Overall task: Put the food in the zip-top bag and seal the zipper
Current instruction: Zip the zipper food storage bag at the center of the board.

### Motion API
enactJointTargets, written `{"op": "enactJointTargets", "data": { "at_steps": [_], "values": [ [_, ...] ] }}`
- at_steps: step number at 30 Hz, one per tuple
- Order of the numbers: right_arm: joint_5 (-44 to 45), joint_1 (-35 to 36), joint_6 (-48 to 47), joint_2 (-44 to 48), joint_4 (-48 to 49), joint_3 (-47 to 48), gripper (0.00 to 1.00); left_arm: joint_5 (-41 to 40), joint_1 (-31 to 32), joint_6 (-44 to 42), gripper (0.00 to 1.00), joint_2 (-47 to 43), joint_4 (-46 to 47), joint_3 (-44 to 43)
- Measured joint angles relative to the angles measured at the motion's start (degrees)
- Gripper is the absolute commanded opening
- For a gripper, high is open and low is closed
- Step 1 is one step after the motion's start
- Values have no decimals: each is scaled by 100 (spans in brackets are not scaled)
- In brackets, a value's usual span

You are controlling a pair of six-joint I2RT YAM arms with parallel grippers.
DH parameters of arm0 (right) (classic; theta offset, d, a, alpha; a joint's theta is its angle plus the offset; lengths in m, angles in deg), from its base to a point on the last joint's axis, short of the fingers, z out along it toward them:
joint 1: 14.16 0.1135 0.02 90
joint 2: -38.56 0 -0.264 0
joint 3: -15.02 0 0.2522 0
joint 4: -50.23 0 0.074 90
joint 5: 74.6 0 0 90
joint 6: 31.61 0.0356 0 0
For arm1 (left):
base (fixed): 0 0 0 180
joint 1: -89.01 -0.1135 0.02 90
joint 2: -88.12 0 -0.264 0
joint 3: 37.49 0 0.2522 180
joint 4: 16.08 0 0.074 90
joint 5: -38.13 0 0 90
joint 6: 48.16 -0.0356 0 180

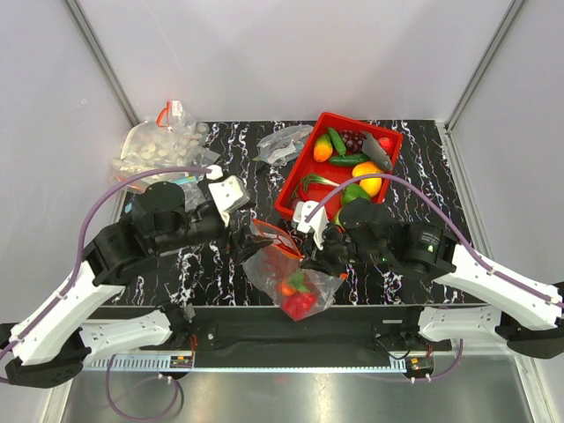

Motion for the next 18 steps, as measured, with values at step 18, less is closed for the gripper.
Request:
{"op": "enactJointTargets", "data": {
  "at_steps": [18],
  "values": [
    [-26,0,-94,4,-269,11,0,463,824,-824,99,1237,-833,-1187]
  ]
}}
